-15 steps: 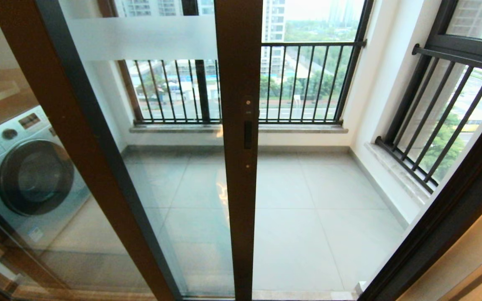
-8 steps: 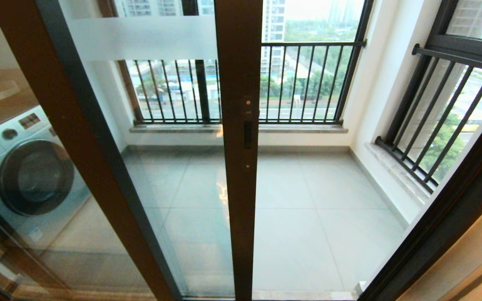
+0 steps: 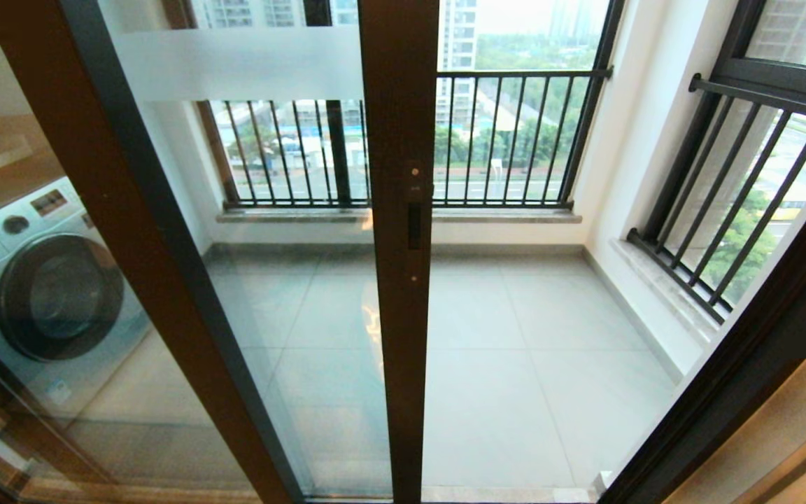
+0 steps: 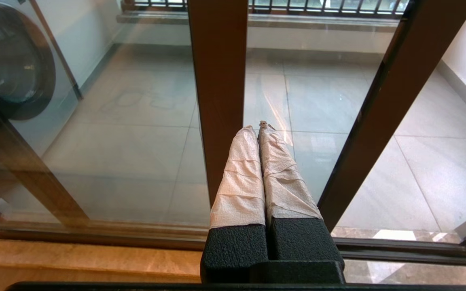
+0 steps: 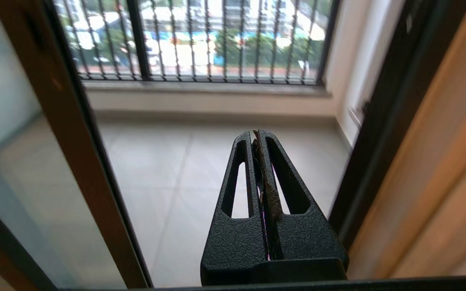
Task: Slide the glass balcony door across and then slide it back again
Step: Close the slid door
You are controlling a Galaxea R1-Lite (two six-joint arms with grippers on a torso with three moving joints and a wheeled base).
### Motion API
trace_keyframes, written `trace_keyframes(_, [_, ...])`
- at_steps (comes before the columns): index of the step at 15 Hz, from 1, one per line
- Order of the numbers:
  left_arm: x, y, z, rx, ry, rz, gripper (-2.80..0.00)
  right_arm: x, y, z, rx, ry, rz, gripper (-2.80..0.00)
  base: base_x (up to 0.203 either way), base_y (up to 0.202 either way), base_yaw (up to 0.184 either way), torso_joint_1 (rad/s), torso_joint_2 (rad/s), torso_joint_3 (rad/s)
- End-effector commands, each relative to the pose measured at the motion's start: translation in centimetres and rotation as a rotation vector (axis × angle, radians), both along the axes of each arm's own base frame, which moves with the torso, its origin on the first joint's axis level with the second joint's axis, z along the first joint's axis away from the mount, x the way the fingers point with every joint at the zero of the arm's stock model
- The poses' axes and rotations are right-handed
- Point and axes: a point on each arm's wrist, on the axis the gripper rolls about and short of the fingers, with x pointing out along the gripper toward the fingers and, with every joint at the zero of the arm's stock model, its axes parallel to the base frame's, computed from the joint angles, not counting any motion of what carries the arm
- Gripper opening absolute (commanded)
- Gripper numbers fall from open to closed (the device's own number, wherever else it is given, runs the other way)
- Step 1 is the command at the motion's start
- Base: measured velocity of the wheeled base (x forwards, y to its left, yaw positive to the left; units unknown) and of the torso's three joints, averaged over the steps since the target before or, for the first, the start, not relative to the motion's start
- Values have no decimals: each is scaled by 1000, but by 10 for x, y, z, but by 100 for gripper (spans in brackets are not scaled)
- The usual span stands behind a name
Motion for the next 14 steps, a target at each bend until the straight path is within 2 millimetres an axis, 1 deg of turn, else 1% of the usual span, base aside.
trace_keyframes(1, [0,0,0,0,0,1,-280,22,0,36,4,62,18,-280,0,0,0,2,25,-1])
trace_keyframes(3, [0,0,0,0,2,2,-280,43,1,69,17,98,48,-280,0,0,0,0,0,0])
trace_keyframes(5, [0,0,0,0,2,1,-280,71,2,101,20,169,111,-280,0,0,0,0,0,0])
trace_keyframes(6, [0,0,0,-1,1,1,-280,82,4,114,22,225,160,-280,0,0,0,0,0,0])
trace_keyframes(7, [0,0,0,0,3,0,-280,94,6,123,28,321,227,-280,0,0,0,0,0,0])
trace_keyframes(8, [0,0,0,0,2,0,-280,106,9,127,42,420,288,-280,0,0,0,0,0,0])
trace_keyframes(10, [0,0,0,0,1,0,-280,126,17,132,69,559,395,-280,0,0,0,0,0,0])
trace_keyframes(13, [0,0,0,0,3,2,-280,142,28,140,65,677,464,-280,0,0,0,0,0,0])
trace_keyframes(14, [0,0,0,0,1,2,-280,144,31,139,53,703,456,-280,0,0,0,0,0,0])
